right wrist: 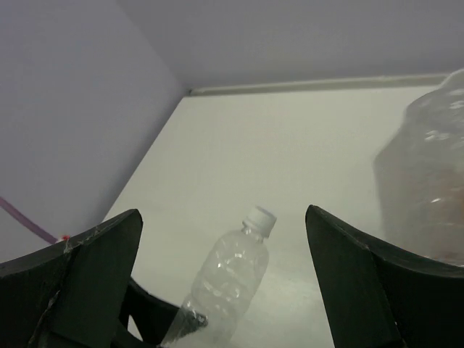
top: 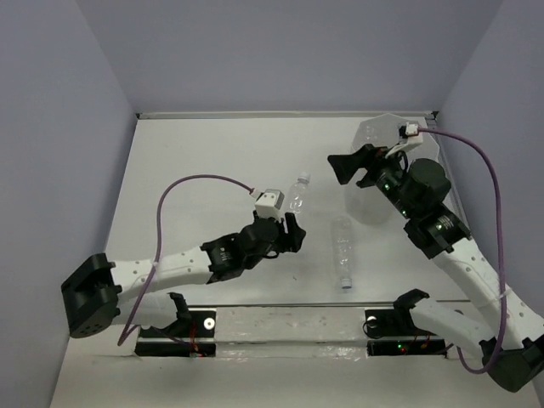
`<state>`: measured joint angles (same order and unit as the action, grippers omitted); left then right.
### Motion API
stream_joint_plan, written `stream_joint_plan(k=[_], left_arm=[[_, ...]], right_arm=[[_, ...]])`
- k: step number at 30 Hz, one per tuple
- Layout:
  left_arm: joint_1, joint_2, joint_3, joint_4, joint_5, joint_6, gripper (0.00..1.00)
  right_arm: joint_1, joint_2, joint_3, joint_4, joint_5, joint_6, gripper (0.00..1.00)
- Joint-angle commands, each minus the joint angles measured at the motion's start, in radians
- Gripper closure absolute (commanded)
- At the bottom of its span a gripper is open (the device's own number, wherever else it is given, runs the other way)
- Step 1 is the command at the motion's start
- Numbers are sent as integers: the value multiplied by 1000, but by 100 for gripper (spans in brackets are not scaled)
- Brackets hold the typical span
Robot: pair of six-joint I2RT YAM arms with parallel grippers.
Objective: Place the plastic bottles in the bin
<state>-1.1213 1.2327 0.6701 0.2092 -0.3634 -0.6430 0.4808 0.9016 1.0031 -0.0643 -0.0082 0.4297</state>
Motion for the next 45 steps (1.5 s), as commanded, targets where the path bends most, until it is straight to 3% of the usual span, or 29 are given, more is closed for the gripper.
stream_joint_plan(k=[1,9,22,23,24,25,26,28,30,33,40,42,45], left_arm=[[-25,-166,-29,56,-86,60,52],[-40,-337,-81,216,26,131,52],[-54,-325,-89,320,116,170,50],[-54,-325,-87,323,119,171,50],[-54,-326,-89,329,119,171,49],[-54,-329,-90,331,118,169,48],[-54,-329,-92,331,115,169,48],[-54,-328,-98,331,115,163,35],[-54,-320,-104,331,116,155,15],[-54,-303,-113,325,116,143,3],[-54,-219,-133,320,136,105,1],[-55,-143,-116,320,161,82,1],[-57,-44,-84,318,181,56,1]], right_arm=[[102,13,-29,40,-113,90,0],[145,128,-43,95,-159,132,0],[154,249,-24,198,-371,245,0],[154,247,-24,198,-366,245,1],[154,243,-23,198,-358,244,14],[154,229,-23,195,-328,235,30],[154,218,-23,195,-308,234,39],[154,185,-8,175,-236,210,60],[154,166,40,124,-167,160,67],[154,143,100,67,-11,69,71],[81,148,327,-14,442,-208,76],[50,158,382,39,619,-340,77],[-4,172,401,198,767,-512,77]])
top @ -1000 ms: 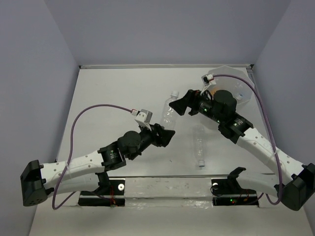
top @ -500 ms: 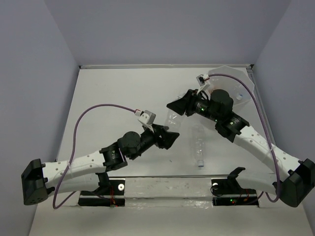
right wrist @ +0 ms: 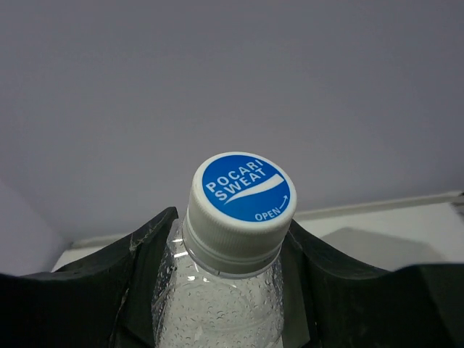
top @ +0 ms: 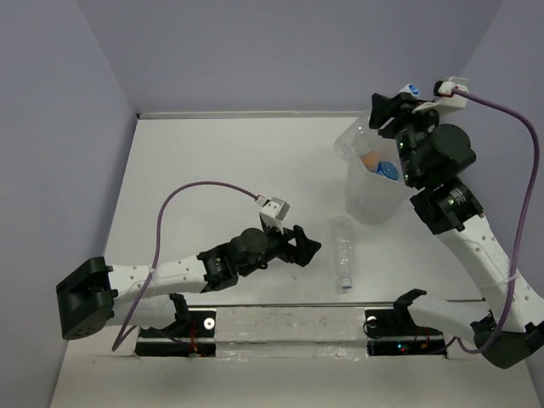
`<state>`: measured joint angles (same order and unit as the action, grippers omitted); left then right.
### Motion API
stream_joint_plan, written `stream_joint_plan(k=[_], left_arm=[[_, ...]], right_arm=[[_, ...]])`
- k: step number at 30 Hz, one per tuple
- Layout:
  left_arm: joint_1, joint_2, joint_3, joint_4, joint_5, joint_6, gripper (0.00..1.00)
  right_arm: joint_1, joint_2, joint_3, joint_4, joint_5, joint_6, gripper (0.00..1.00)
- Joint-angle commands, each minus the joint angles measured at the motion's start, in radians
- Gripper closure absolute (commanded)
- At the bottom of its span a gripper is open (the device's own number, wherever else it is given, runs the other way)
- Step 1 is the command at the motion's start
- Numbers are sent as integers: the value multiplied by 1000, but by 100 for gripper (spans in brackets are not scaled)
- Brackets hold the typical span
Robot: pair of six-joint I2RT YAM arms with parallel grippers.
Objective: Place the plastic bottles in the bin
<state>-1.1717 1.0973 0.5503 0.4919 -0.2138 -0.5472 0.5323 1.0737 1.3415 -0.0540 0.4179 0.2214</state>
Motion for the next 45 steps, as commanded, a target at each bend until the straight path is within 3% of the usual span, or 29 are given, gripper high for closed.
stream_joint_plan(k=[1,5,17,31,34,35,36,39,41,45], left_arm=[[-11,158,63,34,46,-45,1],[-39,295,135,21,57,-63,1],[-94,547,277,14,86,-121,1],[-114,650,404,-84,-21,-151,1],[-121,679,439,-124,-36,-161,1],[-123,685,447,-137,-36,-166,1],[-123,694,460,-139,-30,-168,1],[-131,714,499,-194,-47,-168,1],[-144,745,539,-258,-94,-168,1],[-158,800,591,-346,-183,-181,1]], right_arm=[[-96,12,59,233,364,-341,77],[-196,72,58,391,410,-459,76],[-292,264,61,408,300,-444,77],[-292,247,-202,302,223,-163,76],[-292,259,-228,289,228,-149,61],[-292,249,-229,286,226,-145,45],[-292,241,-226,273,222,-134,36],[-292,213,-200,241,205,-125,15],[-292,184,-173,186,181,-113,6],[-292,117,-131,120,131,-82,4]])
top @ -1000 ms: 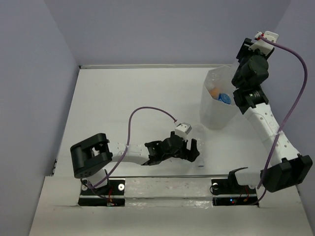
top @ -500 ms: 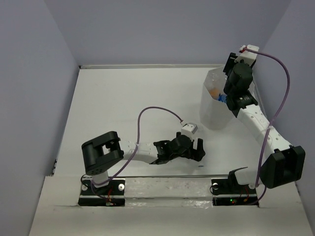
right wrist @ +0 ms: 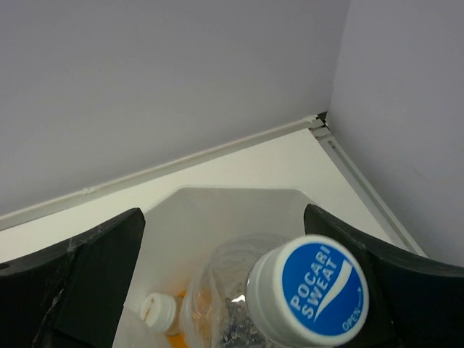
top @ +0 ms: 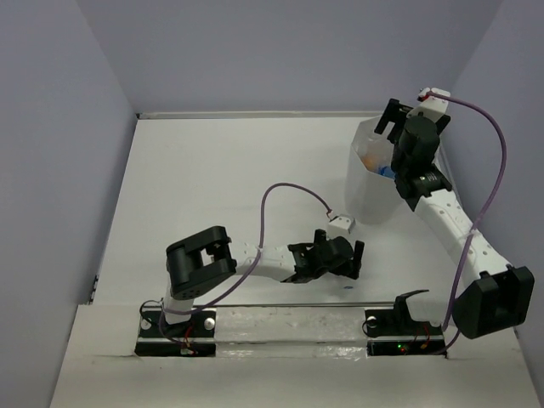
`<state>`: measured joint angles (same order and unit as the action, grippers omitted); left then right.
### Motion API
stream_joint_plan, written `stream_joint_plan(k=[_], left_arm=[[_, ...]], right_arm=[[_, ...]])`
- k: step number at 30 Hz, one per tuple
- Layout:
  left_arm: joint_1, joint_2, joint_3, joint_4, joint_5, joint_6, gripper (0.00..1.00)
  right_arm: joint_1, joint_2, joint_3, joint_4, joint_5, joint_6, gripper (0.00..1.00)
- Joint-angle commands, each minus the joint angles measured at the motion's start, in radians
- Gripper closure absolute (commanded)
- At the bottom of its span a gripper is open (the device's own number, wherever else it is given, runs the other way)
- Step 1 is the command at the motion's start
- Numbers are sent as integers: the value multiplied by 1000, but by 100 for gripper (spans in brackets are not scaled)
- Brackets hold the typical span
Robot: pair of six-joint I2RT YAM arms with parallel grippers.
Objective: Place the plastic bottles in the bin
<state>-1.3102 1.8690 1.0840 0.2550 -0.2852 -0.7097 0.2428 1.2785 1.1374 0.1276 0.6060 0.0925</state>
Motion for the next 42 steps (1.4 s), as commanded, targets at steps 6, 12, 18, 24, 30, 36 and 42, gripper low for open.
stream_joint_plan(k=[6,12,18,24,30,36,42], left_arm=[[-21,48,48,-135,-200,-33,10],[-21,-6,-21,-67,-203,-34,42],[-26,-168,-188,62,-195,-8,45],[-35,-441,-337,122,-209,21,45],[-41,-761,-421,196,-236,139,45],[-41,-889,-461,283,-204,254,45],[-41,-953,-484,325,-169,269,45]], right_arm=[[-2,-215,79,-184,-181,128,2],[-2,-338,45,-261,-288,206,2],[-2,-413,-28,-299,-492,282,0],[7,-441,-79,-321,-743,342,0],[74,-432,-159,-290,-1018,400,0],[185,-355,-199,-209,-1154,417,0],[257,-311,-188,-183,-1146,418,0]])
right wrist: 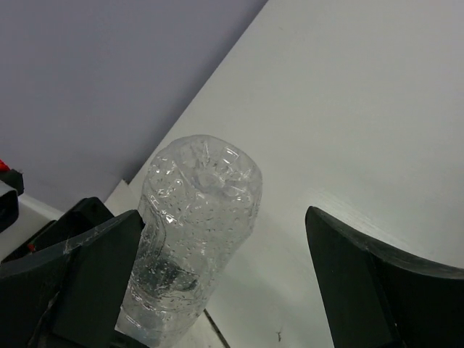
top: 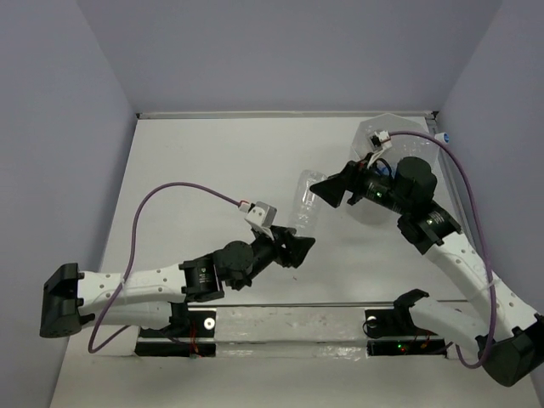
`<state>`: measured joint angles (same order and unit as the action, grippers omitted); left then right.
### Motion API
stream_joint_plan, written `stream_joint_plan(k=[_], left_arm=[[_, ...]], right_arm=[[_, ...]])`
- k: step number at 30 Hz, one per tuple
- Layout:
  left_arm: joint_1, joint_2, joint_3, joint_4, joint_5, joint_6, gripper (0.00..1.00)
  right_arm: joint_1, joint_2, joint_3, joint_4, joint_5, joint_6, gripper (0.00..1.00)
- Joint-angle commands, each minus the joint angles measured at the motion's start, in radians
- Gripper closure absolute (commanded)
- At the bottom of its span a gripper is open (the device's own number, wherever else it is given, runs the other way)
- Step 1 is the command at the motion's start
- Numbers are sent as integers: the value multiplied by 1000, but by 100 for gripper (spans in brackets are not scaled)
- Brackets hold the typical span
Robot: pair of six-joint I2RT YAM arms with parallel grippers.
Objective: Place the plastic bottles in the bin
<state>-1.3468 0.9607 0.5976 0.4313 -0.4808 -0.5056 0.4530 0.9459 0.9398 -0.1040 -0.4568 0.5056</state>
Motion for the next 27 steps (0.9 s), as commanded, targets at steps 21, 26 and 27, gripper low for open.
stream_joint_plan(k=[21,26,27], left_arm=[[-5,-69,13,98,71,99,5],[-5,-194,47,-116,-83,88,1],[-5,-239,56,-205,-111,87,1]], right_arm=[[122,42,97,139,159,19,66],[122,-1,255,23,522,-191,68],[122,-7,275,14,643,-232,68]])
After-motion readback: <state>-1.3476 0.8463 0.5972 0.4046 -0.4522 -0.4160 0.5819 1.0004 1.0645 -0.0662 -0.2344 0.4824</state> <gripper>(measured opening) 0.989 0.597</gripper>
